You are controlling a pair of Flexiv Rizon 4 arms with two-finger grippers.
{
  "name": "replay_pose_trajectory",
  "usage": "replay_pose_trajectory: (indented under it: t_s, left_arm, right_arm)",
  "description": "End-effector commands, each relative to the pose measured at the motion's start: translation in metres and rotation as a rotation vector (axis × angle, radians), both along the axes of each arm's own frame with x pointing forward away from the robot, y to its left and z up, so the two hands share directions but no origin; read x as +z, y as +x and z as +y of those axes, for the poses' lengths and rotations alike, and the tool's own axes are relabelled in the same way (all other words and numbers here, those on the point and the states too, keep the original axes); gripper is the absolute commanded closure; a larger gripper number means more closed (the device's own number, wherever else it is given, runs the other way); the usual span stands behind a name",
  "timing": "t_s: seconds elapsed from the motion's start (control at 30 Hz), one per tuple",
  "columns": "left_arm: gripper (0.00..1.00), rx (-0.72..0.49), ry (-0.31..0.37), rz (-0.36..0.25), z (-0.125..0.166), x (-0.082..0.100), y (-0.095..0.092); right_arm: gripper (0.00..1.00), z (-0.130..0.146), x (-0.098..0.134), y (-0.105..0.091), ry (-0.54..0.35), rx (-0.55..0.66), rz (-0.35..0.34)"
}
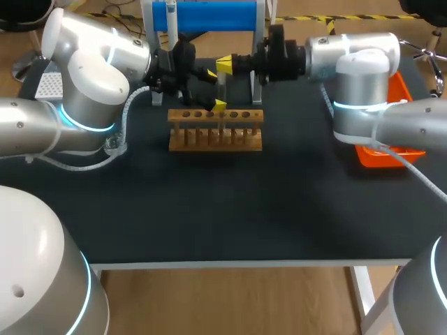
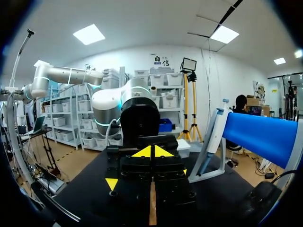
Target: Invert the test tube, pick up the pipette, mount the tip to pipette, aspirate from beaker and dispense into the tube, eject the tip, return the pipette, and cap with the stopper.
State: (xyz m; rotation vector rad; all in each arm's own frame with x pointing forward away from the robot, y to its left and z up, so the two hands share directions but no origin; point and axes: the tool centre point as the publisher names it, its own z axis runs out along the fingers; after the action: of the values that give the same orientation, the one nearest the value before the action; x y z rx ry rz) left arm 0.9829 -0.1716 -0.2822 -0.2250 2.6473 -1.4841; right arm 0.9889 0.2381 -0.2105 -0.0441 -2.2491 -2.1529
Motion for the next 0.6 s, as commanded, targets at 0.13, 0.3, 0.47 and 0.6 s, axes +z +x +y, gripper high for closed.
replay_pose_trajectory:
  t_s: [0.13,0.3,0.47,0.6]
  left_arm:
    - [0.0,0.002,-0.001,-0.002,0.0,0.0,-0.001]
    - [0.0,0.002,-0.001,-0.002,0.0,0.0,-0.001]
    - [0.0,0.002,-0.001,-0.002,0.0,0.0,-0.001]
    - [0.0,0.002,-0.001,-0.002,0.0,0.0,-0.001]
  right_arm:
    - [0.16,-0.013,0.011,-0.002,-0.011,-0.037,-0.008]
    - [0.0,-0.033,0.02,-0.003,-0.08,-0.089,-0.05]
    - [0.0,-0.059,0.024,-0.002,-0.135,-0.166,-0.066]
    - [0.0,-0.078,0.019,-0.007,-0.188,-0.214,-0.074]
